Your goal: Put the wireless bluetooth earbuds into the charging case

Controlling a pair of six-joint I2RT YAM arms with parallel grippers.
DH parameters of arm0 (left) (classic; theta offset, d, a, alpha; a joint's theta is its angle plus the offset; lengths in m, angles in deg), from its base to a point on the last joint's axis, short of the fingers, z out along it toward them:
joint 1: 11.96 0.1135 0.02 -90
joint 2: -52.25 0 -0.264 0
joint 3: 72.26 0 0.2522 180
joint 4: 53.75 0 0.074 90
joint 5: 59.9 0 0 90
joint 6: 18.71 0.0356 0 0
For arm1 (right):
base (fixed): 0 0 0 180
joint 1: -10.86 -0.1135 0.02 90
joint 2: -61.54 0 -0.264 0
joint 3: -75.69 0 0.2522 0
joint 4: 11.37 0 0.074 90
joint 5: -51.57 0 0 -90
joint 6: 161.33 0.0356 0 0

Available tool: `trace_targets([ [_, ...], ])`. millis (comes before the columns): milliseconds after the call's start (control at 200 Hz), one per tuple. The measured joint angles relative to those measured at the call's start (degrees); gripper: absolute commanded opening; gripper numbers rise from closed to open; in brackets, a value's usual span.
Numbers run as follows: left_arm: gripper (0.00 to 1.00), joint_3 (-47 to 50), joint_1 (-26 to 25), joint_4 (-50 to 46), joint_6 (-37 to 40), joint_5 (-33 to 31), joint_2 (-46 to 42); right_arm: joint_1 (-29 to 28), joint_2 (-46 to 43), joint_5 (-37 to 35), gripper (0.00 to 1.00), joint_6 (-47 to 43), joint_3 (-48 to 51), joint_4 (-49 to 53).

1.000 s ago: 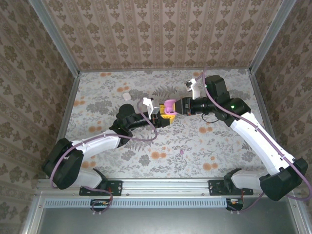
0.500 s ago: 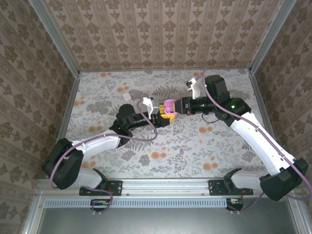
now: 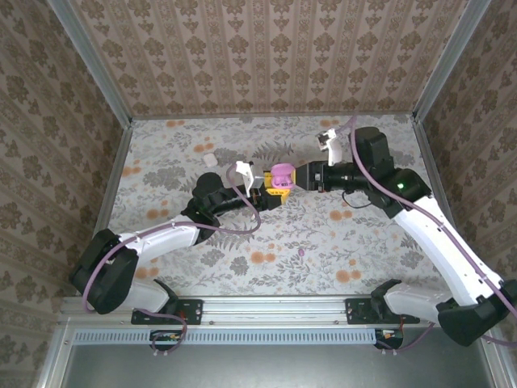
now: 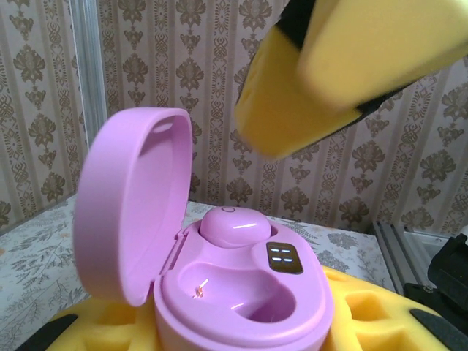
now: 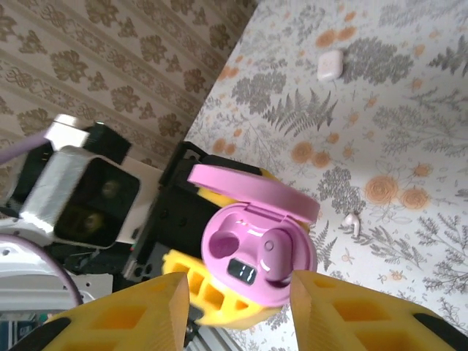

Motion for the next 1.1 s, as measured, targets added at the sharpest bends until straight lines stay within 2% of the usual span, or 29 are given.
trace_targets([
  [200, 0.35, 1.90, 0.02, -0.04, 0.15, -1.81, -0.48, 2.60, -6.51, -5.31, 0.45, 1.90, 5.20, 1.36],
  [320, 0.35, 3.96, 0.17, -0.07, 0.90, -3.23, -2.45, 4.31, -6.36, -8.35, 0.42, 3.56, 11.23, 3.43],
  [540, 0.35, 5.99, 0.20, -2.01, 2.47, -5.25, -8.24, 3.28, 2.69, -8.66, 0.37, 6.71, 23.41, 5.77],
  [665, 0.35, 6.73, 0.24, -3.19, 3.61, -6.27, -11.37, 1.40, 6.43, -8.52, 0.37, 6.62, 27.17, 6.58],
  [925, 0.35, 7.06, 0.24, -5.62, 4.59, -6.93, -13.27, -2.10, 12.02, -6.91, 0.40, 5.07, 27.82, 4.70],
  [1100, 0.35, 7.06, 0.24, -5.77, 4.59, -7.02, -13.38, -3.37, 20.65, -6.08, 0.40, 3.61, 24.46, 3.30],
])
